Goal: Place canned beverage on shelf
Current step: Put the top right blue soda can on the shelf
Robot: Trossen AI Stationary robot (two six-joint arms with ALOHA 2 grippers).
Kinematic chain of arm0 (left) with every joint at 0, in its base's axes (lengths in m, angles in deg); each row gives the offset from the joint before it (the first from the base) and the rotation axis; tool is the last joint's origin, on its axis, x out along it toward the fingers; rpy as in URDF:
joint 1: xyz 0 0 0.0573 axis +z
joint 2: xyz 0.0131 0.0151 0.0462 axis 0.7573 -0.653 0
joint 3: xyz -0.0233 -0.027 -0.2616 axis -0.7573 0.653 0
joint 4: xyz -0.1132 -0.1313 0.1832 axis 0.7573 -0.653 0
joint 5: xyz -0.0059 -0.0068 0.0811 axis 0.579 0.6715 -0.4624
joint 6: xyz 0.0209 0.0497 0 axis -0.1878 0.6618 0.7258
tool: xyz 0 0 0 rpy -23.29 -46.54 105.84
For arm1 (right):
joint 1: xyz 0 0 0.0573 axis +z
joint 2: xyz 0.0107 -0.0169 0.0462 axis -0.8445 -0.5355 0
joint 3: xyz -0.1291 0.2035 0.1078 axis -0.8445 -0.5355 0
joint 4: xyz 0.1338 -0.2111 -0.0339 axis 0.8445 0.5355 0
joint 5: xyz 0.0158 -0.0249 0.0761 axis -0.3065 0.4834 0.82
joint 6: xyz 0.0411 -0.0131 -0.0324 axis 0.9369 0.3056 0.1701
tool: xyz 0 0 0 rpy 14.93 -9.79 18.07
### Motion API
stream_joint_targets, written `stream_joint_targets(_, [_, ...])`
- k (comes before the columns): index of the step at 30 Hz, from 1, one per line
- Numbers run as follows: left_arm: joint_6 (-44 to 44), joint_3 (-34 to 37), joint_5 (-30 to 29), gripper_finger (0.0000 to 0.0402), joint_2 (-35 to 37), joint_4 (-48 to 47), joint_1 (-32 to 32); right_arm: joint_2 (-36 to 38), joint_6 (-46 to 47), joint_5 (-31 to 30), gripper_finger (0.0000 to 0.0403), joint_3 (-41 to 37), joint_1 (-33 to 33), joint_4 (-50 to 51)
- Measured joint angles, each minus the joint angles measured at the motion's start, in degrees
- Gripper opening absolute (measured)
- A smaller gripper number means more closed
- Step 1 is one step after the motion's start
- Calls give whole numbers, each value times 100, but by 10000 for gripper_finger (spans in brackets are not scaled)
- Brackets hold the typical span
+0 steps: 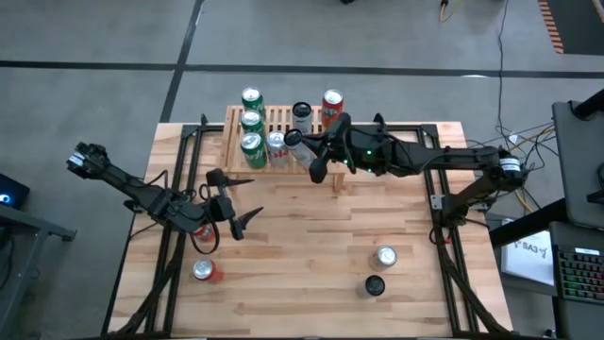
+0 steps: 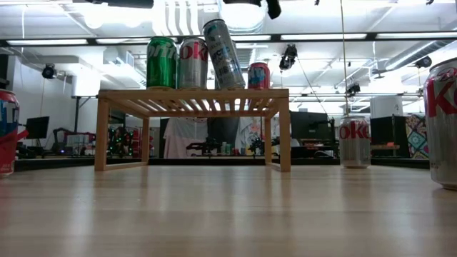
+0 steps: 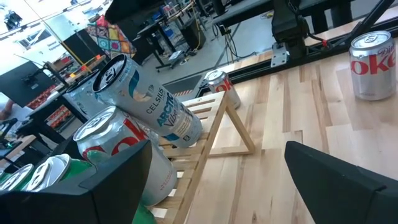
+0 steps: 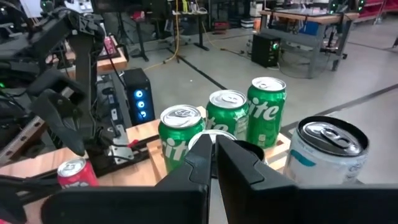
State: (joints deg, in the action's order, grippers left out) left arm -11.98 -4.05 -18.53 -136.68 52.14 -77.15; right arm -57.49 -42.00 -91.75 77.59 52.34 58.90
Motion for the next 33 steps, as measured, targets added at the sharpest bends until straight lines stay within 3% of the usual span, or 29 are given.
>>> stream_joint_targets(16, [31, 2, -1, 352, 1, -1, 0, -375, -282, -44, 12, 0, -38, -520])
stream_joint_targets(33, [31, 2, -2, 352, 1, 0, 0, -383, -514, -201, 12, -2, -151, -101])
